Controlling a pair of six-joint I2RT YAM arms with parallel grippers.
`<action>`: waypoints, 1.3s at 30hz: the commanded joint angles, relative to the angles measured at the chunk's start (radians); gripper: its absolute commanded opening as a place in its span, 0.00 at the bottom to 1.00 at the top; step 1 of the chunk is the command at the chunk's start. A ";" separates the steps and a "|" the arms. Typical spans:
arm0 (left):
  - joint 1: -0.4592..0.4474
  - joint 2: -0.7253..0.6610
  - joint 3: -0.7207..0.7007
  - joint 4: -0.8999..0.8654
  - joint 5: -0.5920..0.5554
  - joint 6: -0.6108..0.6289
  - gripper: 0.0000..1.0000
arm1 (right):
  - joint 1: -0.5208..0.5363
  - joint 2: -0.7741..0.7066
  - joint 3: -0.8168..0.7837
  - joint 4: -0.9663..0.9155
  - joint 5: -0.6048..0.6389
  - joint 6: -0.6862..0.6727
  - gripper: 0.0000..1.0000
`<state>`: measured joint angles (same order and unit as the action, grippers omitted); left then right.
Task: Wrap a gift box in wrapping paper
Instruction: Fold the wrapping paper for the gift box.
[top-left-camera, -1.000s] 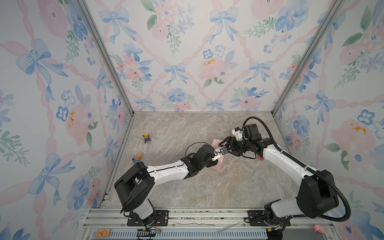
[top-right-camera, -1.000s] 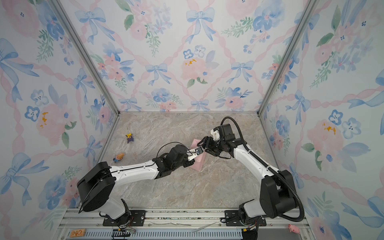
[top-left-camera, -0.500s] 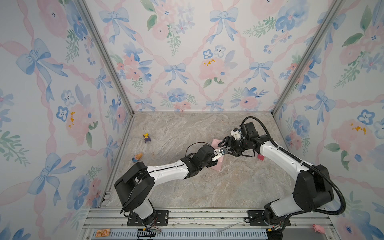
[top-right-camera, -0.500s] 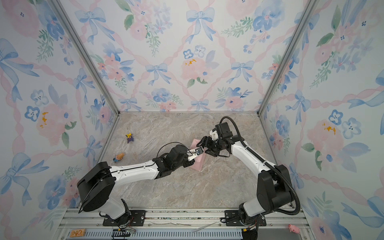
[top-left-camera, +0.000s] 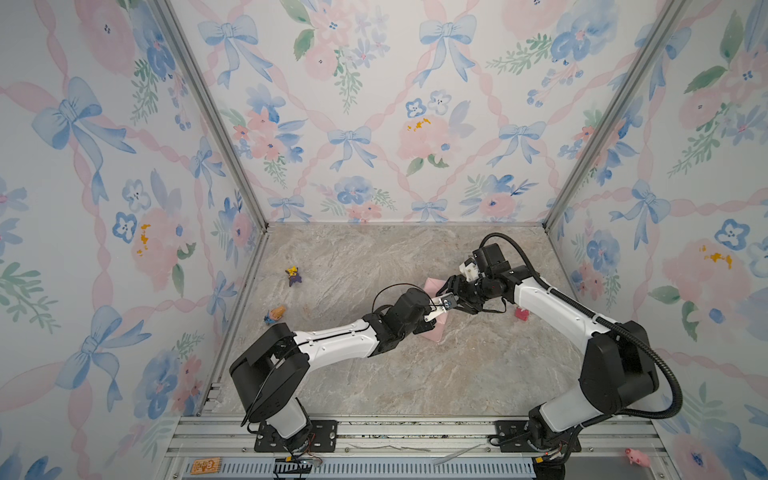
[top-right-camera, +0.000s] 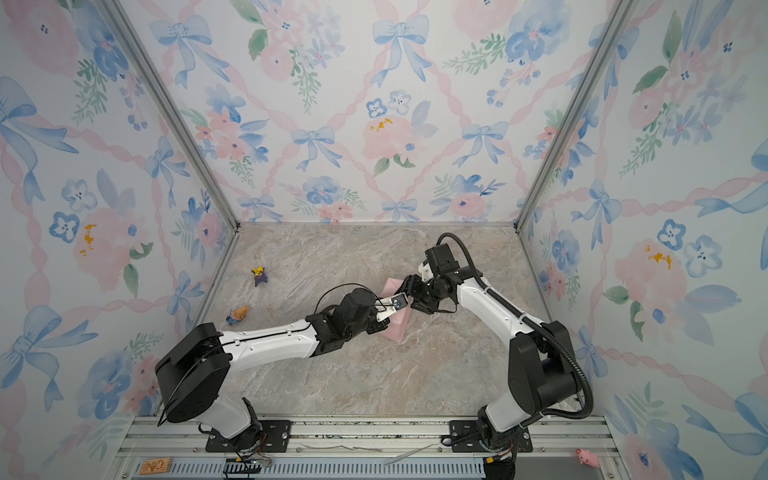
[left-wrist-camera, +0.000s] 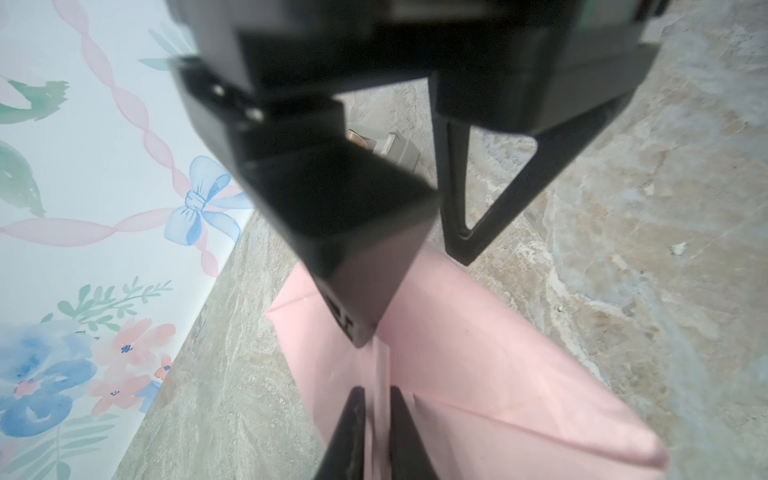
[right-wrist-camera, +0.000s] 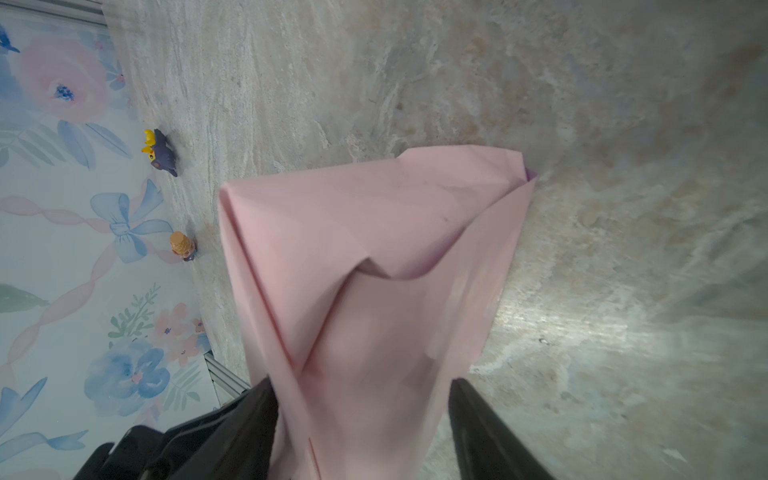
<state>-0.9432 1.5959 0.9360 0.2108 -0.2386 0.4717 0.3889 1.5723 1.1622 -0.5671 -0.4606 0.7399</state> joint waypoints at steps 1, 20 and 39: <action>-0.014 0.031 0.004 -0.100 0.042 0.008 0.19 | 0.013 0.015 0.017 -0.036 0.043 -0.022 0.65; 0.147 -0.186 -0.050 -0.047 0.355 -0.538 0.60 | 0.027 0.019 -0.023 0.011 0.040 -0.055 0.56; 0.252 0.000 -0.097 0.045 0.463 -0.851 0.53 | 0.012 -0.030 -0.057 0.117 -0.021 -0.054 0.62</action>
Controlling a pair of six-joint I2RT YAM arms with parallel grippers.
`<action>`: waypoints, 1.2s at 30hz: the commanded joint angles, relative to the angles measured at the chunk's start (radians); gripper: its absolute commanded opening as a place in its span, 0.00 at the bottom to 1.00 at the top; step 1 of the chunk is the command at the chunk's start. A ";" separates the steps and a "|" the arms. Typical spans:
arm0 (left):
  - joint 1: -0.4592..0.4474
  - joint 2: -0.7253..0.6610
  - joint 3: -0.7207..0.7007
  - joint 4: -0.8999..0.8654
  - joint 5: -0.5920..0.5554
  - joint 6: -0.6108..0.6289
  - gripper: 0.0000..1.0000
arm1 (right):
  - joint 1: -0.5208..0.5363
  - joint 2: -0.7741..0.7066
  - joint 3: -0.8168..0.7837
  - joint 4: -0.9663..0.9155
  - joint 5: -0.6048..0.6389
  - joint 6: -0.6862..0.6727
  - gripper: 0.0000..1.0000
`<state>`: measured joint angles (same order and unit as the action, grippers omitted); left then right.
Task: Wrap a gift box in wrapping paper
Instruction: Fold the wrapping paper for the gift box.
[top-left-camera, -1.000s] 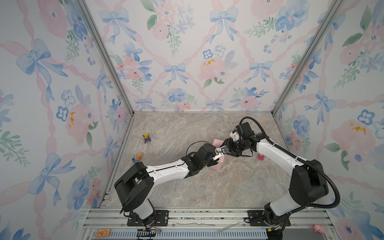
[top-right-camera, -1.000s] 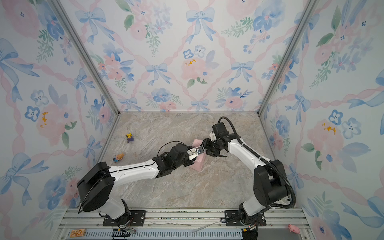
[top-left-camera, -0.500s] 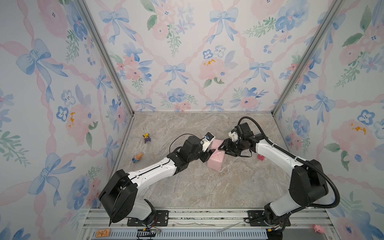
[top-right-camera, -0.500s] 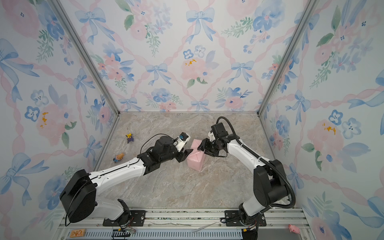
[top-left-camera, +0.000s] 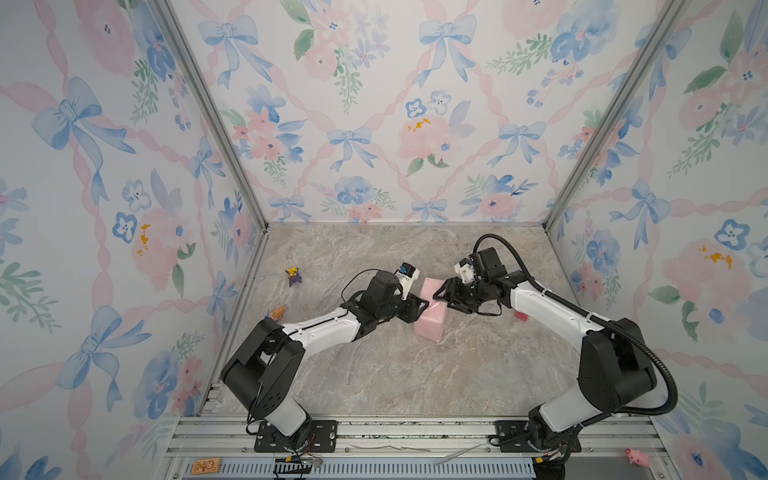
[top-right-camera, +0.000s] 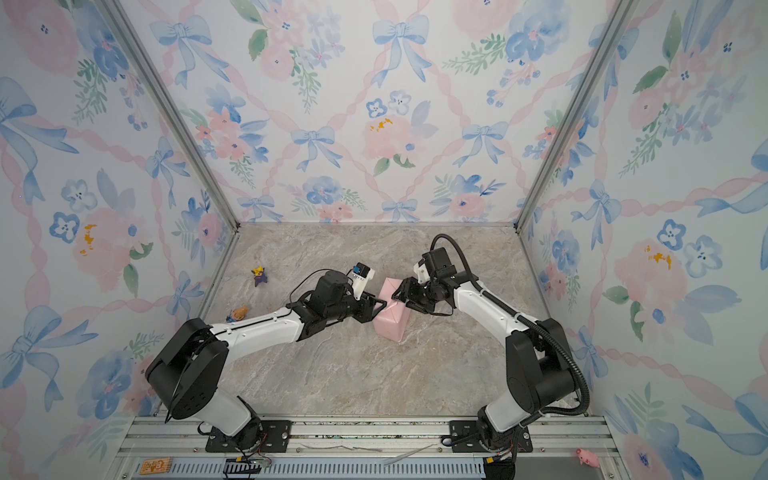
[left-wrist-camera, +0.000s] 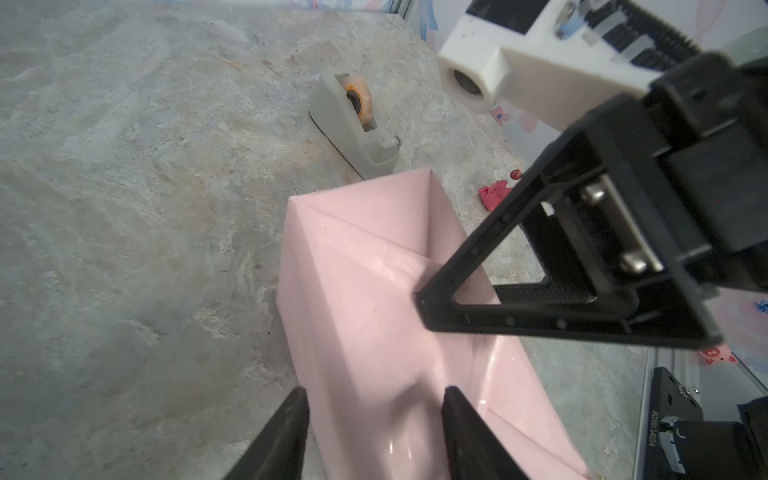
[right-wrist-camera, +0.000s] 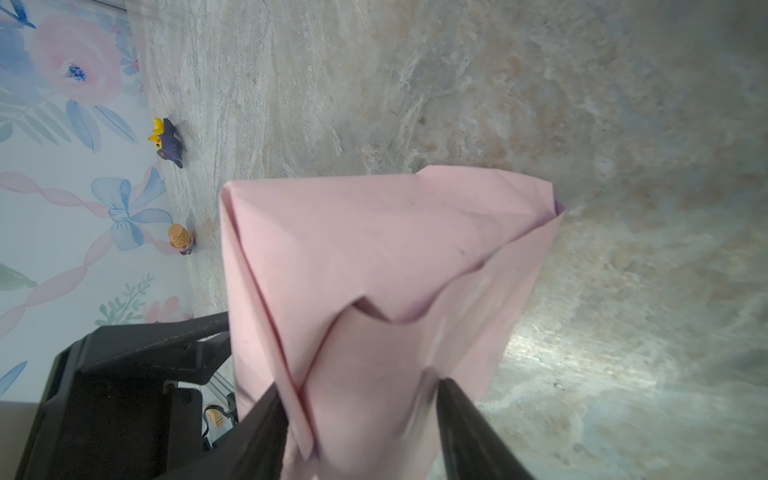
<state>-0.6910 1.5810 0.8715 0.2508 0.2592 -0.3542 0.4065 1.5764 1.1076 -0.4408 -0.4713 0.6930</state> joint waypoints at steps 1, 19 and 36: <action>-0.001 0.017 -0.039 0.005 -0.045 -0.021 0.53 | -0.007 -0.051 0.001 -0.014 -0.010 -0.007 0.63; -0.025 -0.005 -0.040 -0.012 -0.093 0.001 0.54 | 0.012 -0.023 -0.005 -0.096 0.045 -0.052 0.44; 0.025 0.046 0.054 -0.010 0.064 -0.259 0.67 | 0.005 -0.015 -0.072 0.021 -0.010 -0.038 0.29</action>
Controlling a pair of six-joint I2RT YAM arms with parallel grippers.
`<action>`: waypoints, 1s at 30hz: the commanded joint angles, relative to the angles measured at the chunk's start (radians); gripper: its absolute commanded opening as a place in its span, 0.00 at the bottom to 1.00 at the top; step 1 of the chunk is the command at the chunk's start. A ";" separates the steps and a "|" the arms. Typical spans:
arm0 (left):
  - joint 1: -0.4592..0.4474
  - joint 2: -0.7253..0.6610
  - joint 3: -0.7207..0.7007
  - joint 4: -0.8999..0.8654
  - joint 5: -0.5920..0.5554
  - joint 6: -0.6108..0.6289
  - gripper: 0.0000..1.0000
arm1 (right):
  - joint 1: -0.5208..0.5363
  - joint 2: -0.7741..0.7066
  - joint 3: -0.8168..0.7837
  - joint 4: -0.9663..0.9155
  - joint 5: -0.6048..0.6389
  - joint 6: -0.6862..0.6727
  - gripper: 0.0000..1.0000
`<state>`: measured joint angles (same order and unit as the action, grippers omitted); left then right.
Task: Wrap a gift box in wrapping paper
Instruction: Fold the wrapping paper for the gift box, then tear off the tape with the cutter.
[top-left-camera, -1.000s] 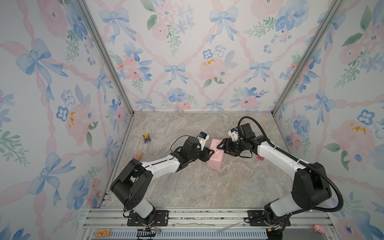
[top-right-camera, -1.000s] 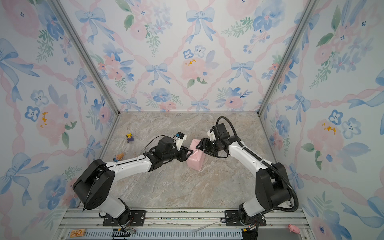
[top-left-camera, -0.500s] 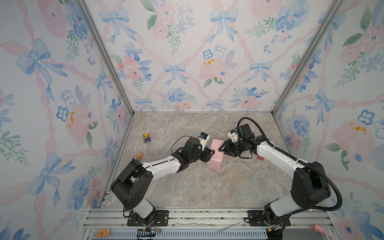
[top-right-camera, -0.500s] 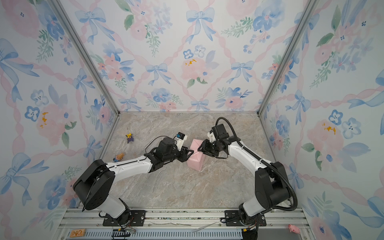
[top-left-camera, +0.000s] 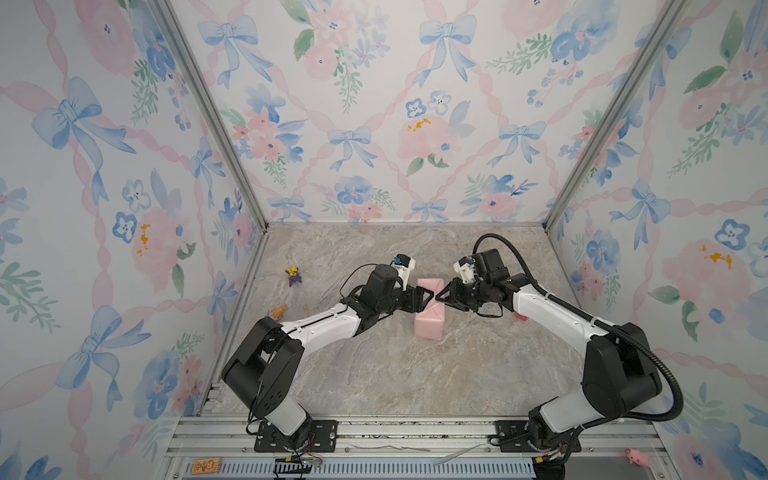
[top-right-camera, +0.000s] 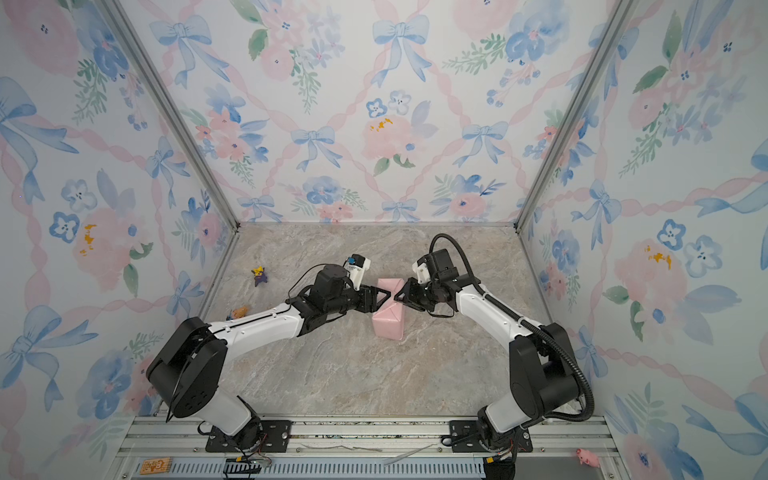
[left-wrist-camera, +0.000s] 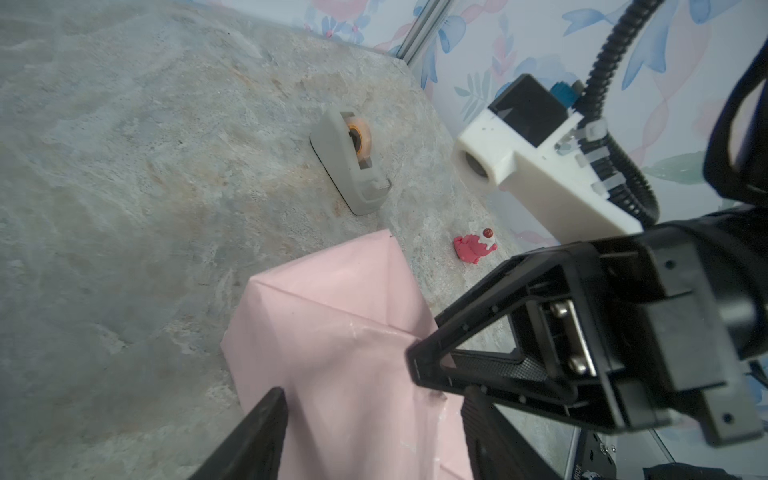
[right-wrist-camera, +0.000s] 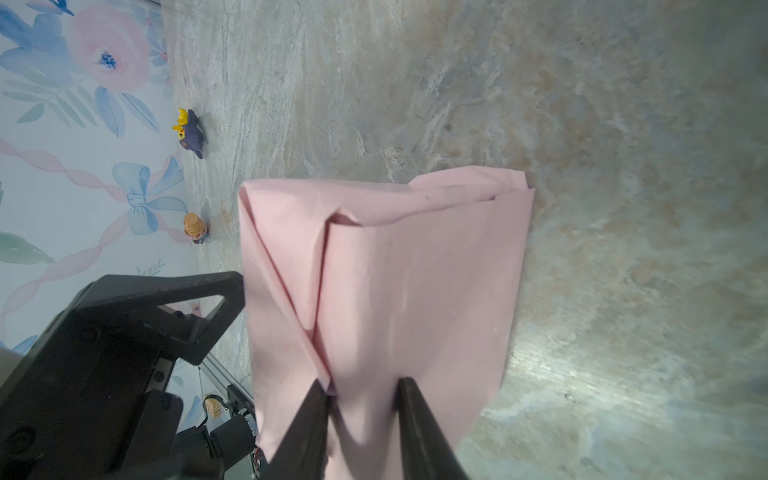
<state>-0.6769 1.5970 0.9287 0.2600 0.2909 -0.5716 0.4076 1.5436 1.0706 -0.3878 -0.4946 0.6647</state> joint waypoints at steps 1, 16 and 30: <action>0.012 0.033 -0.012 -0.018 0.026 -0.045 0.65 | 0.004 0.017 -0.036 -0.033 0.016 -0.011 0.29; 0.021 0.083 -0.077 -0.060 -0.066 -0.002 0.55 | -0.021 -0.066 0.007 -0.094 0.051 -0.084 0.43; 0.020 0.093 -0.053 -0.081 -0.053 0.030 0.56 | -0.416 0.167 0.150 0.012 -0.196 -0.447 0.36</action>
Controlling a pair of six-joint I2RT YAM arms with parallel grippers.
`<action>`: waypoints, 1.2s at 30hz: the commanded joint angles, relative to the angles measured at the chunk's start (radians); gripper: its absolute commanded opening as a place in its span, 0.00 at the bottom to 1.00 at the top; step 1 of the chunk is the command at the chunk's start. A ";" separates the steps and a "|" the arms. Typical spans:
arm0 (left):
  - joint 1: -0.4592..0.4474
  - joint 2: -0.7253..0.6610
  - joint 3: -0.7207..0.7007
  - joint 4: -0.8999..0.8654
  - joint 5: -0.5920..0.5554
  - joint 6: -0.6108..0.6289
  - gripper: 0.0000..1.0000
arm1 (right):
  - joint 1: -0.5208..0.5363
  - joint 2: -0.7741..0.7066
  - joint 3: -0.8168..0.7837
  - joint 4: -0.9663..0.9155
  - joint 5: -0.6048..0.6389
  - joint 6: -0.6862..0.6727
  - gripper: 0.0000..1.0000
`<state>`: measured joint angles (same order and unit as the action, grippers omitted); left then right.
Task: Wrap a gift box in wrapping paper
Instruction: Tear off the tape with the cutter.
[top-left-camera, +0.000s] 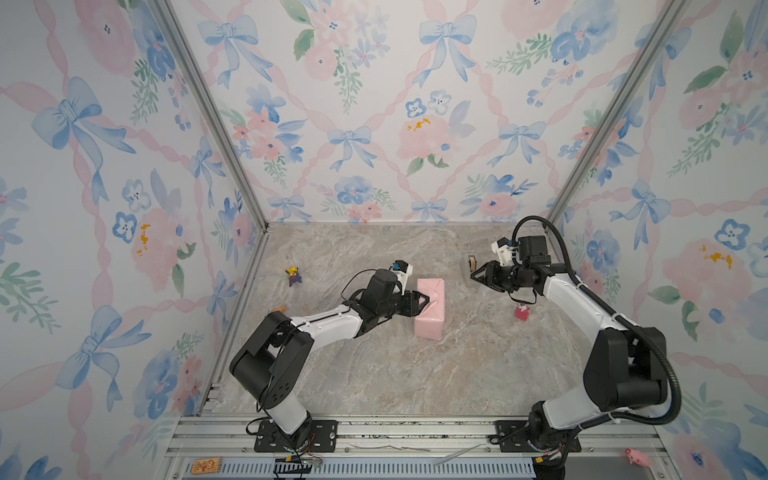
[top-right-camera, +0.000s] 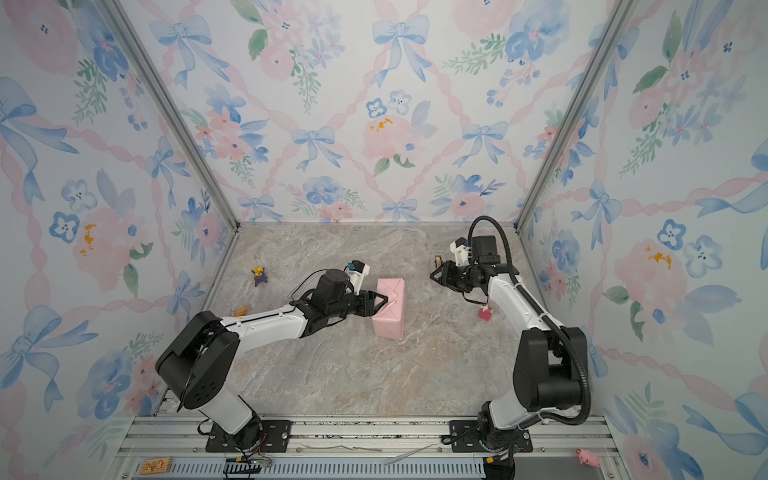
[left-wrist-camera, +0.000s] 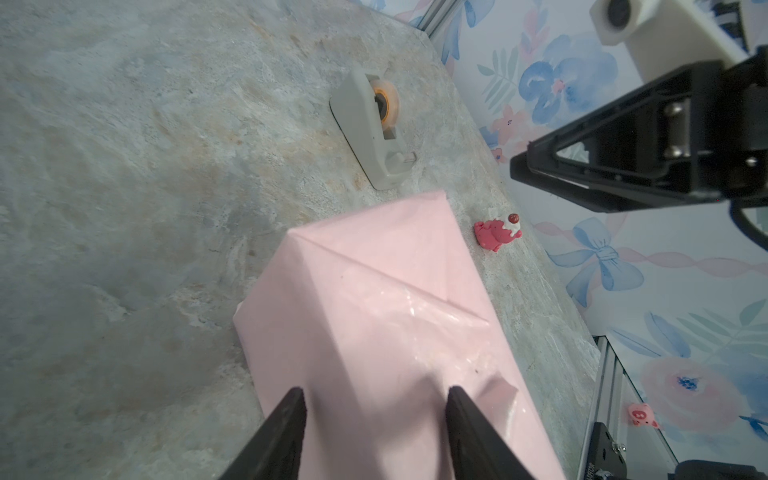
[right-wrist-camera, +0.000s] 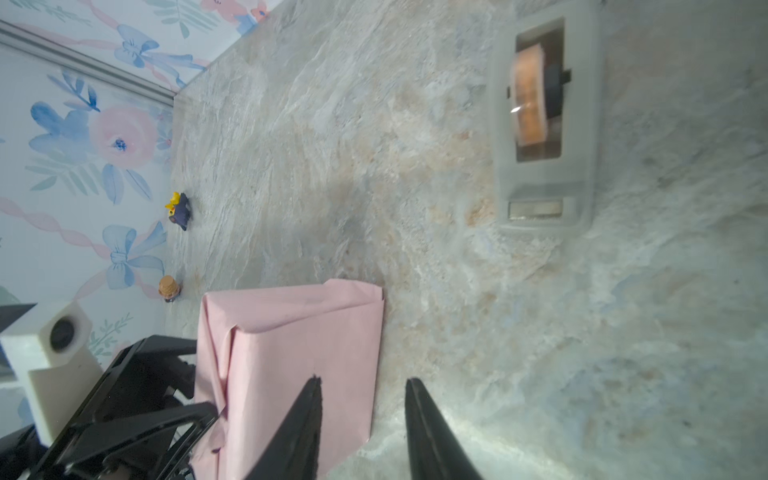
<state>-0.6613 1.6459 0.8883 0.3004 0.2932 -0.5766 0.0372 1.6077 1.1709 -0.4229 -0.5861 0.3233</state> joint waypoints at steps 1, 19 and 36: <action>0.005 0.046 -0.012 -0.121 -0.054 0.035 0.56 | -0.056 0.135 0.072 0.055 -0.117 -0.121 0.36; 0.005 0.058 0.006 -0.138 -0.067 0.036 0.57 | -0.165 0.456 0.266 0.036 -0.285 -0.271 0.36; 0.005 0.051 0.016 -0.143 -0.104 0.048 0.57 | -0.177 0.604 0.411 -0.035 -0.348 -0.298 0.33</action>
<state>-0.6613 1.6569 0.9115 0.2817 0.2722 -0.5678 -0.1303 2.1807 1.5455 -0.4114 -0.9062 0.0582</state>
